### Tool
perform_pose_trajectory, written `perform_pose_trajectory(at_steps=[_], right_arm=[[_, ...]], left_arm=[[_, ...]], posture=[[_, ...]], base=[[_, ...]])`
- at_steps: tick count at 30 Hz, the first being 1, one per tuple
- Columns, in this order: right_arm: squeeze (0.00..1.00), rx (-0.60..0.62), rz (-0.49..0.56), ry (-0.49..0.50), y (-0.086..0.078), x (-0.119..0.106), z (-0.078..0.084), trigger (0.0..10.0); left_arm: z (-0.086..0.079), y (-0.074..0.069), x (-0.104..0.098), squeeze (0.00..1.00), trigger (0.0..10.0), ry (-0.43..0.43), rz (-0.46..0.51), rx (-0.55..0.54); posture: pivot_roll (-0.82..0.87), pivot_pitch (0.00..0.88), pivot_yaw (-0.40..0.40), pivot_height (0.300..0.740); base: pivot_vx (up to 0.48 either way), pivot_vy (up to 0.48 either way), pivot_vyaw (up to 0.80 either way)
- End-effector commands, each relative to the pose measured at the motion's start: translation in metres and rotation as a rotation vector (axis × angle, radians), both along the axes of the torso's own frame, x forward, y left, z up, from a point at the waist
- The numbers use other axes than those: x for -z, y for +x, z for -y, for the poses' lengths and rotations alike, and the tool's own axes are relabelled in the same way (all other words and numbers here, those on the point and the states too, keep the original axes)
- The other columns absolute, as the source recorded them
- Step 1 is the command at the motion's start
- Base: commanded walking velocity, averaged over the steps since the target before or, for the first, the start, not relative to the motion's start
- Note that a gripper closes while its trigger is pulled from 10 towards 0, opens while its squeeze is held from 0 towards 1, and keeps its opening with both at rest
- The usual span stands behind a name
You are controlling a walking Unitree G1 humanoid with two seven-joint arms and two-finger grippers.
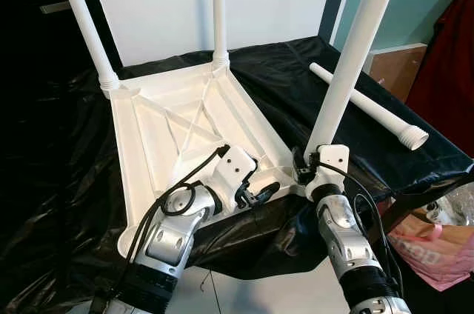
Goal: Building children table
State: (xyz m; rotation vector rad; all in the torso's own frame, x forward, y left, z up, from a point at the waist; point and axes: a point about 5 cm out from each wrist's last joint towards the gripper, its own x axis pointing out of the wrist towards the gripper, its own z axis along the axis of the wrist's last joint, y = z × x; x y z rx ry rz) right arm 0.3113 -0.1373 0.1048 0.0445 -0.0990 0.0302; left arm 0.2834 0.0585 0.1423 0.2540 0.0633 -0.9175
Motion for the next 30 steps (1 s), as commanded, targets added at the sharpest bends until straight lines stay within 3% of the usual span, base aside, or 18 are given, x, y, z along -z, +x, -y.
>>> perform_pose_trajectory(at_steps=[1,9,10,11,19,20,25,27,30], right_arm=[[0.0,0.03,-0.041,0.026,-0.003,0.008,0.003,10.0],[0.0,0.026,-0.007,0.019,-0.004,0.002,0.001,10.0],[0.54,0.02,-0.001,0.024,-0.005,0.002,0.001,10.0],[1.0,0.008,0.008,0.024,-0.006,0.001,0.001,10.0],[1.0,-0.029,0.041,0.011,-0.009,-0.003,0.009,10.0],[0.0,-0.034,0.043,0.007,-0.011,-0.003,0.011,10.0],[0.0,-0.041,0.038,-0.003,-0.013,-0.001,0.015,10.0],[0.0,-0.041,0.031,-0.014,-0.015,0.0,0.02,10.0],[0.0,-0.036,0.033,-0.014,-0.015,0.0,0.021,10.0]], left_arm=[[-0.002,0.002,0.003,0.0,10.0,0.0,-0.006,-0.046],[-0.006,0.004,0.002,0.0,10.0,0.0,-0.008,-0.067],[-0.007,0.005,0.003,0.0,10.0,0.002,-0.009,-0.074],[-0.008,0.005,0.003,0.0,10.0,0.001,-0.011,-0.082],[-0.016,0.015,0.006,0.0,10.0,0.015,-0.028,-0.173],[-0.019,0.019,0.007,0.0,10.0,0.027,-0.035,-0.204],[-0.025,0.028,0.011,0.0,10.0,0.073,-0.044,-0.265],[-0.036,0.042,0.015,0.0,10.0,0.14,-0.059,-0.381],[-0.04,0.046,0.017,0.0,10.0,0.159,-0.07,-0.414]], posture=[[-0.06,0.0,-0.002,0.74],[-0.05,0.0,-0.006,0.74],[-0.05,0.0,-0.009,0.74],[-0.05,0.0,-0.009,0.74],[-0.06,0.0,-0.014,0.74],[-0.06,0.0,-0.015,0.74],[-0.06,0.0,-0.015,0.74],[-0.07,0.0,-0.009,0.74],[-0.08,0.0,-0.005,0.74]], base=[[0.0,0.0,0.0],[0.0,0.0,0.0],[0.0,0.0,0.0],[0.0,0.0,0.0],[0.0,0.0,0.0],[0.0,0.0,0.0],[0.0,0.0,0.0],[0.0,0.0,0.0],[0.0,0.0,0.0]])
